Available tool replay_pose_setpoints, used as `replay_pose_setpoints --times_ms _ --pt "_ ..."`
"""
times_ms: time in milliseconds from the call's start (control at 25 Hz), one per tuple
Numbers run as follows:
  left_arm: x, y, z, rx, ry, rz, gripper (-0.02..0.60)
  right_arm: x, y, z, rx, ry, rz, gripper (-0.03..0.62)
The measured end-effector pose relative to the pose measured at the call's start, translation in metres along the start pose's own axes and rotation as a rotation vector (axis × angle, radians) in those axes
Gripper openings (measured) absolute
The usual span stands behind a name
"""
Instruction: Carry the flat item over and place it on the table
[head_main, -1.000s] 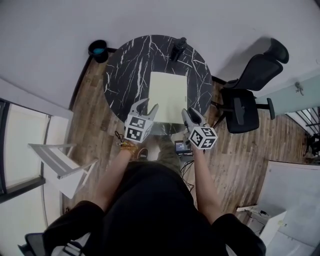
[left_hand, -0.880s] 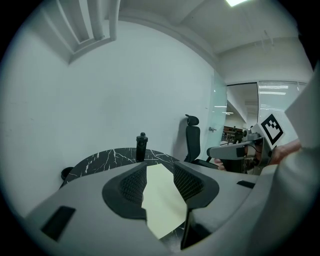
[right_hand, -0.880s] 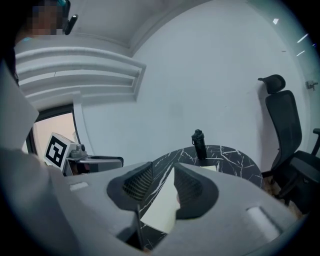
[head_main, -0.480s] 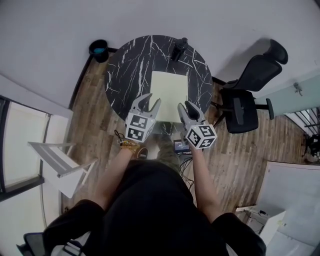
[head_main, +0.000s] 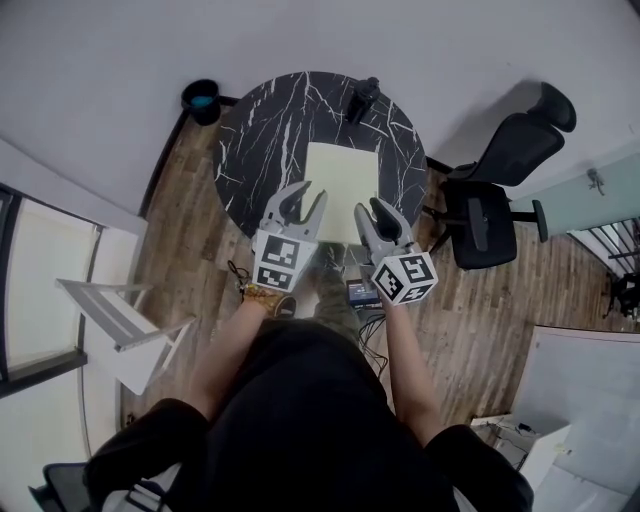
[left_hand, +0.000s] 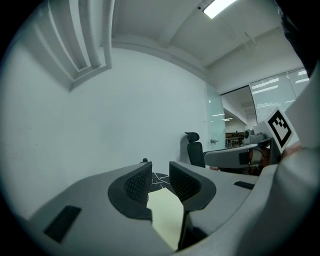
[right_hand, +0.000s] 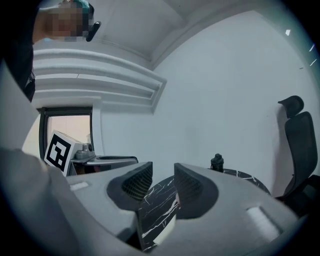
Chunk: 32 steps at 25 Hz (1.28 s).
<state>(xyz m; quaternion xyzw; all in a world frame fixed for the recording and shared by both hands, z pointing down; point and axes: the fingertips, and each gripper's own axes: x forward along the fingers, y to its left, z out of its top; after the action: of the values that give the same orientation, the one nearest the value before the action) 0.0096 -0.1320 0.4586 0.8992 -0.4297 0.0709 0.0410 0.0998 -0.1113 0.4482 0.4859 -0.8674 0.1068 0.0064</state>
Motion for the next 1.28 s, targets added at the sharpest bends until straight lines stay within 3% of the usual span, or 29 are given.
replay_pose_setpoints --times_ms 680,1160,1280 --pt "-0.027 -0.023 0.047 0.071 -0.134 -0.046 0.097 -0.030 0.038 0.052 -0.200 -0.159 -0.043 0.127" --pt "-0.049 -0.030 0.059 0.095 -0.193 -0.051 0.046 -0.034 0.057 0.065 -0.261 -0.203 -0.067 0.123" --pt "-0.055 -0.032 0.058 0.109 -0.206 -0.040 0.040 -0.036 0.060 0.064 -0.283 -0.222 -0.101 0.056"
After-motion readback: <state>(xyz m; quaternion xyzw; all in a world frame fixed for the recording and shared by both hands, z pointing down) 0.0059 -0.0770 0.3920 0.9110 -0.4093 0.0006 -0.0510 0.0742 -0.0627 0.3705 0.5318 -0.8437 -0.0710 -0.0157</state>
